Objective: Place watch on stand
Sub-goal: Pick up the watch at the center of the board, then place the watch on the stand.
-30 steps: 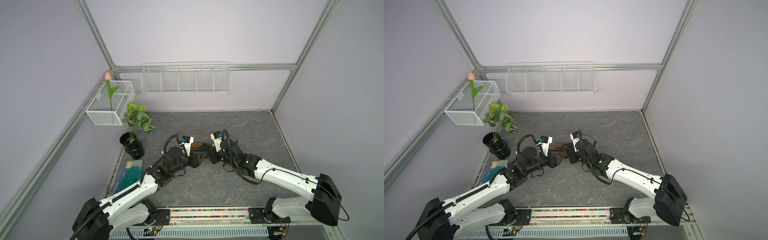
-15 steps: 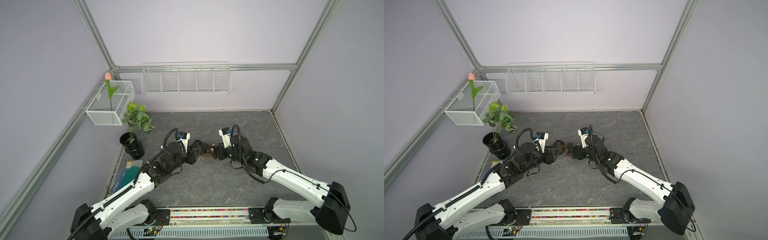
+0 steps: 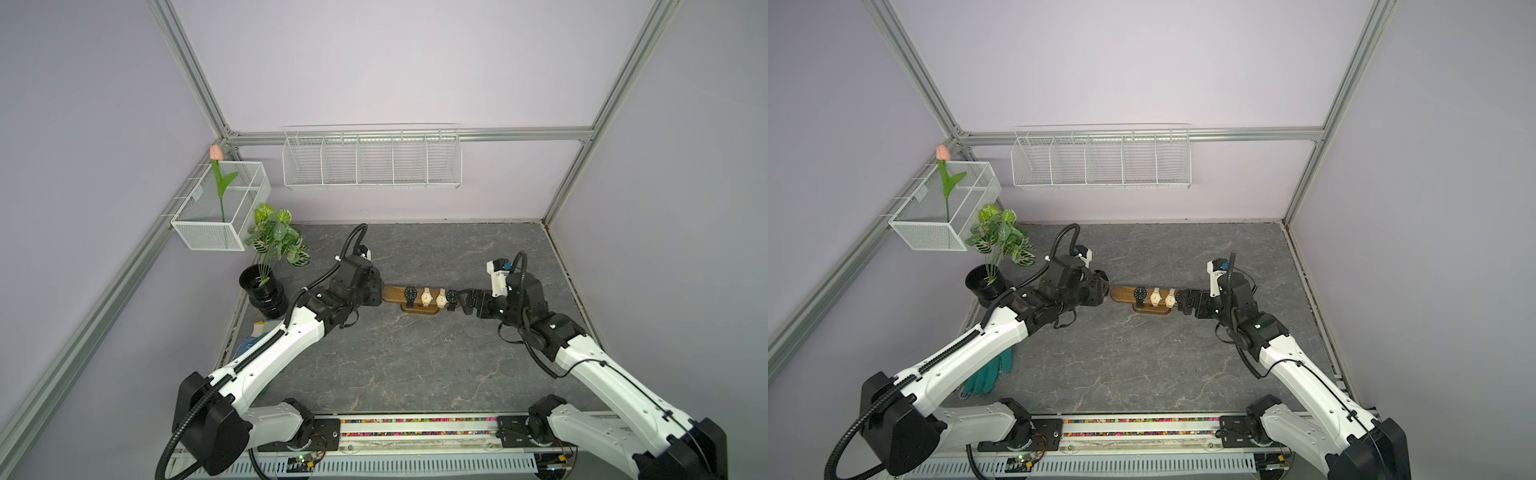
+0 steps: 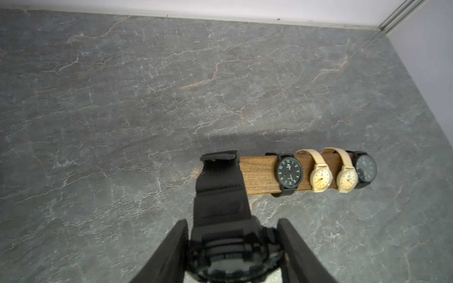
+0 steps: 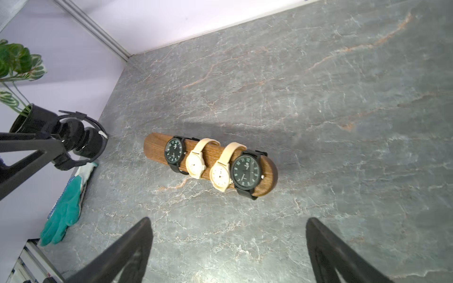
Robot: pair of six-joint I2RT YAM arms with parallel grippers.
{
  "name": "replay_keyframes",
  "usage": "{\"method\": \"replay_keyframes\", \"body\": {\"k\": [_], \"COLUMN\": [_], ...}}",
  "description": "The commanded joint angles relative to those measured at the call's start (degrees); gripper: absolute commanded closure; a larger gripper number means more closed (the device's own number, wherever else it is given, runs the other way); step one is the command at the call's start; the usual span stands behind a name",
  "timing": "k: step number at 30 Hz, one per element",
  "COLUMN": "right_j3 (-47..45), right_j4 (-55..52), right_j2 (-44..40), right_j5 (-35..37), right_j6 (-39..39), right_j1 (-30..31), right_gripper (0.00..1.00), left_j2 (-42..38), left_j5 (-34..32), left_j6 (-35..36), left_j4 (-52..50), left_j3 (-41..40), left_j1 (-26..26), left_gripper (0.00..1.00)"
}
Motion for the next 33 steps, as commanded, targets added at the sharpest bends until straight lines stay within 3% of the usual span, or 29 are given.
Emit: {"method": "replay_keyframes", "body": {"k": [1, 6, 17, 33], "right_j3": [-2.74, -5.07, -6.40, -4.14], "right_j4": [0.13, 2.22, 6.23, 10.61], "right_j2": [-0.51, 0.09, 3.55, 12.69], "right_j5": [-5.73, -8.42, -10.37, -14.04], "right_j6": [3.53, 5.85, 6.28, 5.00], "right_j1": [-3.01, -6.10, -6.39, -6.32], "right_gripper": [0.01, 0.05, 0.08, 0.09], "left_j2": [3.01, 8.91, 18.99, 23.88], "left_j5": [-1.96, -1.99, 0.33, 5.09], "left_j6": [1.36, 1.57, 3.76, 5.81], "left_j4": [-4.33, -6.86, -10.87, -10.85], "left_j3": [3.50, 6.79, 12.80, 15.85], "left_j1": [1.57, 3.25, 4.08, 4.05], "left_gripper": [0.57, 0.57, 0.58, 0.59]}}
